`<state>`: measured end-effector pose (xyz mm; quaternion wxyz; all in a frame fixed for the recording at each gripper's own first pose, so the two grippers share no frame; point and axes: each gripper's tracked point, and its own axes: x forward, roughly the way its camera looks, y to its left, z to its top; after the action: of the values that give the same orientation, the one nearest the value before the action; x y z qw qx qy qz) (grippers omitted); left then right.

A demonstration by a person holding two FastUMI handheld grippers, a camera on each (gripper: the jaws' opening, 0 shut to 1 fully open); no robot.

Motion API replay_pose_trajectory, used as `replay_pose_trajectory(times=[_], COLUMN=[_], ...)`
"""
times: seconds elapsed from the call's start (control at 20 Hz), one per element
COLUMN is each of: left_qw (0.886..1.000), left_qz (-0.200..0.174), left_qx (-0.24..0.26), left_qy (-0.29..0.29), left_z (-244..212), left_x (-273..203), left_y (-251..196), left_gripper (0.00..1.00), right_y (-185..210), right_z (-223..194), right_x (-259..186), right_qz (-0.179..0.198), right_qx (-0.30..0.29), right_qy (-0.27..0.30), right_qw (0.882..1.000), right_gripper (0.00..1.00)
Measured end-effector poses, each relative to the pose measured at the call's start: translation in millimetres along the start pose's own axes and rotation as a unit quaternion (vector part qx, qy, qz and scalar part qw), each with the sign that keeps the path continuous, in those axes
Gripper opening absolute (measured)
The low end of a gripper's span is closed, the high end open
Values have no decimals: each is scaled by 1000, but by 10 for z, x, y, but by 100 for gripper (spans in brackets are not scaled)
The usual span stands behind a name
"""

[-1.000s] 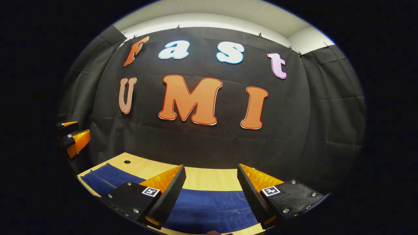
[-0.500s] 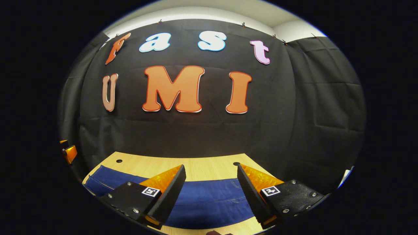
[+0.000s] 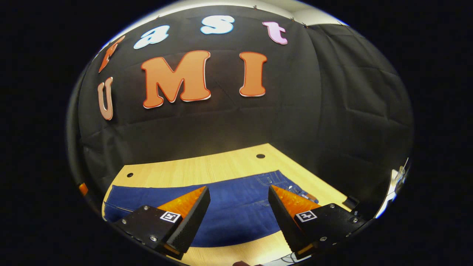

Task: Grasp the waist and the cuffs of the jeans and fold them to make the two legs overlap; first hold the waist and fold one-third of the jeans toward the cuffs, then hold the cuffs and fold the remaining one-third in the same direction to finish folding.

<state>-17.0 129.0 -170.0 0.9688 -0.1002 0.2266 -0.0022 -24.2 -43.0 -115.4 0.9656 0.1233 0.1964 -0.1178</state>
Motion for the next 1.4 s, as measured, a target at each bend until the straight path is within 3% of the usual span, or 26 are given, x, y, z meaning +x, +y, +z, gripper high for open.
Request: replay_pose_trajectory(times=[0.3,0.5,0.65,0.85,1.0,1.2,1.4], left_qw=[995,979,956,911,888,855,835], left_qz=[27,38,52,76,97,118,130], left_qx=[-69,-145,-226,-346,-389,-445,-472], left_qy=[69,136,179,210,225,239,252], left_z=[-360,-802,-1090,-1373,-1459,-1535,-1741], left_x=[139,235,238,239,251,249,168], left_y=[206,291,368,513,570,666,802], left_gripper=[97,98,98,98,98,98,98], right_y=[-448,-733,-889,-1057,-1168,-1269,-1357], right_z=[-414,-714,-962,-1163,-1244,-1350,-1451], right_x=[373,595,728,876,971,1064,1119], right_qz=[-14,-25,-28,-31,-34,-42,-47], right_qx=[82,141,178,241,283,303,320], right_qy=[83,141,182,223,243,259,274], right_qw=[993,980,967,944,927,916,906], right_gripper=[97,97,97,97,96,96,96])
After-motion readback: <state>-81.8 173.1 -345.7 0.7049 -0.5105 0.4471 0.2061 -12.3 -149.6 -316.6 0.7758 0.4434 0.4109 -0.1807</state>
